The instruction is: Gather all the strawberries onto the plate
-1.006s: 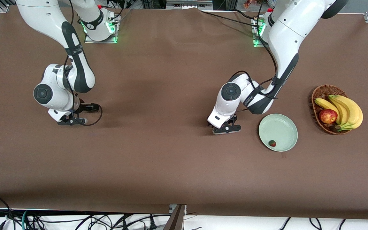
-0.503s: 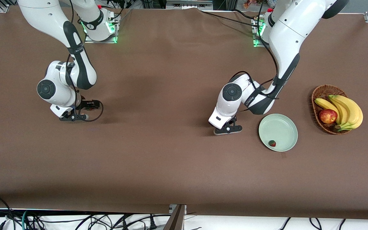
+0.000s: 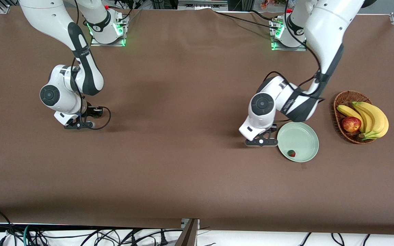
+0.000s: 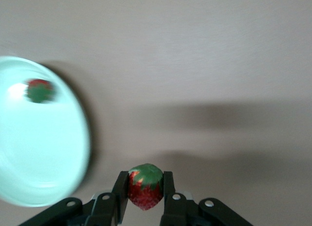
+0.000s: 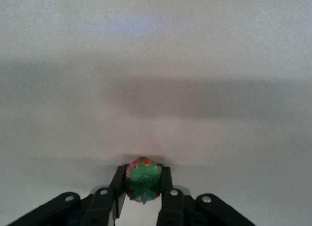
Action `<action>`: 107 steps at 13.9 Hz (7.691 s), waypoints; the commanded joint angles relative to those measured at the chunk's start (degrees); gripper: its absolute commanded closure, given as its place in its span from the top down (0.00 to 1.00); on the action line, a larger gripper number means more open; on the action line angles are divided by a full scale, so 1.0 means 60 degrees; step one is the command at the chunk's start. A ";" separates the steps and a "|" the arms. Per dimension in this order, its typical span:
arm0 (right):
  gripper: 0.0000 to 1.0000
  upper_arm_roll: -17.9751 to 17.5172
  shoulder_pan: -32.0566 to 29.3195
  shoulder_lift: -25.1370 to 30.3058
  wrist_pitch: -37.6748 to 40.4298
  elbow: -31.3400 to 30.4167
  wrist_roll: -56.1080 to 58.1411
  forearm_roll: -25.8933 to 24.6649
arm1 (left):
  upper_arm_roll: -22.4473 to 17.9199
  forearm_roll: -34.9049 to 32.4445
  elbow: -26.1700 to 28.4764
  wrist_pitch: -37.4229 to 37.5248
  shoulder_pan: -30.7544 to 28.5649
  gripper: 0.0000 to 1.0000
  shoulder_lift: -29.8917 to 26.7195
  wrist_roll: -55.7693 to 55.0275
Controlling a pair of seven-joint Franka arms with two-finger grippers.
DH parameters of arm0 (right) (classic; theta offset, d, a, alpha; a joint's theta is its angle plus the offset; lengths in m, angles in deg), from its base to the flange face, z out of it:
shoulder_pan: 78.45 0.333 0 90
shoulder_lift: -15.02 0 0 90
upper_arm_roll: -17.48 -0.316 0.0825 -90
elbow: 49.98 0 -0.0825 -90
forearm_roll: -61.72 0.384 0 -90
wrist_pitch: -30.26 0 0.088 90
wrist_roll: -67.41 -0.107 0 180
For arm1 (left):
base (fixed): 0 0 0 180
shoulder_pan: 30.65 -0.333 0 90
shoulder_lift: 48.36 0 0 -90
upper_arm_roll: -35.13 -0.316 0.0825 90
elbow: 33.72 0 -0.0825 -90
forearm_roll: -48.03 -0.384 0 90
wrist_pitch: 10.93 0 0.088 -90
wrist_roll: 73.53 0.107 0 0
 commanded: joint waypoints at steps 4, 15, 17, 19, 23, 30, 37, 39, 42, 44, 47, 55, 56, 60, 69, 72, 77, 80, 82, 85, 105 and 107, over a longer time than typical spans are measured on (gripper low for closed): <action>0.14 -0.1118 0.0263 -0.0061 0.0236 0.1697 -0.1800 0.0183 | 0.0063 0.1114 0.0095 0.0674 -0.2025 0.11 -0.0313 0.5353; 0.14 -0.3202 0.3263 -0.4481 0.0193 0.8711 -1.1588 0.0139 | 0.0049 0.2907 0.0081 0.0542 -0.2967 0.88 0.0274 0.7781; 0.15 -0.3202 0.3602 -0.5026 0.0062 0.9506 -1.1973 0.0139 | 0.0048 0.2907 0.0066 0.0542 -0.2952 0.98 0.0274 0.7781; 0.17 -0.3245 0.3792 -0.5261 -0.0361 0.9670 -1.1944 0.0153 | 0.0049 0.2950 -0.0094 0.0556 -0.2909 1.00 0.0288 0.7694; 1.00 -0.3275 0.3954 -0.5497 -0.0774 0.9656 -1.1828 -0.0079 | 0.0063 0.3667 -0.0315 0.0644 -0.2674 1.00 0.0259 0.7299; 1.00 -0.3143 0.2434 -0.3903 0.2356 0.9729 -0.8918 -0.0257 | 0.0093 0.3991 -0.0520 0.0673 -0.1694 0.93 0.0230 0.4840; 1.00 -0.3129 0.0033 -0.2290 0.6647 0.9714 -0.4451 -0.0315 | 0.0078 0.3874 -0.0989 -0.0715 0.0342 0.89 0.0917 0.0811; 1.00 -0.3085 -0.0612 -0.1677 0.7455 0.9656 -0.3598 -0.0432 | 0.0049 0.3917 -0.1032 -0.1200 0.0839 0.89 0.1166 0.0283; 1.00 -0.3172 -0.1521 -0.0682 0.8510 0.9058 -0.3318 -0.1236 | 0.0034 0.3932 -0.1631 -0.2121 0.1265 0.89 0.1780 -0.0173; 1.00 -0.3493 -0.2296 0.0256 0.9126 0.8676 -0.2865 -0.1398 | 0.0034 0.3991 -0.2187 -0.2548 0.1500 0.89 0.2293 -0.0406; 1.00 -0.3787 -0.2783 0.1545 0.9626 0.8061 -0.2789 -0.2363 | 0.0019 0.3932 -0.2482 -0.2593 0.1895 0.89 0.2588 -0.0875; 1.00 -0.4315 -0.4058 0.4038 1.0008 0.6506 -0.2774 -0.2555 | -0.0142 0.3171 -0.2234 -0.4073 0.1984 0.85 0.2779 -0.0964; 1.00 -0.4301 -0.4073 0.4083 0.9993 0.6535 -0.2789 -0.2774 | -0.0142 0.3170 -0.2205 -0.4073 0.1984 0.85 0.2779 -0.0950; 1.00 -0.4300 -0.4249 0.4171 0.9949 0.6579 -0.2498 -0.2967 | -0.0200 0.3098 -0.1897 -0.4073 0.1970 0.80 0.2779 -0.0950; 1.00 -0.4213 -0.4263 0.3497 1.0139 0.7458 -0.2350 -0.2894 | -0.0186 0.3068 -0.1706 -0.3796 0.1532 0.13 0.2341 -0.0877; 1.00 -0.4213 -0.4263 0.3468 1.0125 0.7473 -0.2306 -0.2879 | -0.0157 0.3068 -0.1838 -0.2086 0.0990 0.13 0.1580 -0.0673; 1.00 -0.4213 -0.4249 0.3468 1.0139 0.7444 -0.2306 -0.2864 | -0.0215 0.3010 -0.1838 0.0931 -0.0284 0.13 0.0787 0.3302; 1.00 -0.4227 -0.4205 0.3468 1.0139 0.7458 -0.2306 -0.2879 | -0.0406 0.1913 -0.1765 0.1932 -0.0942 0.13 0.0786 0.5548; 1.00 -0.4227 -0.4190 0.3468 1.0139 0.7458 -0.2335 -0.2864 | -0.0420 0.1881 -0.1721 0.1962 -0.1267 0.14 0.0874 0.6851; 1.00 -0.4271 -0.4175 0.3468 1.0125 0.7473 -0.2350 -0.2864 | -0.0479 0.1706 -0.1735 0.1904 -0.1808 0.17 0.1006 0.8156; 1.00 -0.4286 -0.4161 0.3468 1.0125 0.7473 -0.2364 -0.2820 | -0.0537 0.1735 -0.4380 0.4952 -0.1765 1.00 -0.1674 0.7825; 1.00 -0.4286 -0.4161 0.3468 1.0125 0.7473 -0.2364 -0.2820 | -0.0552 0.1473 -0.5338 0.5271 -0.1809 1.00 -0.1718 0.7621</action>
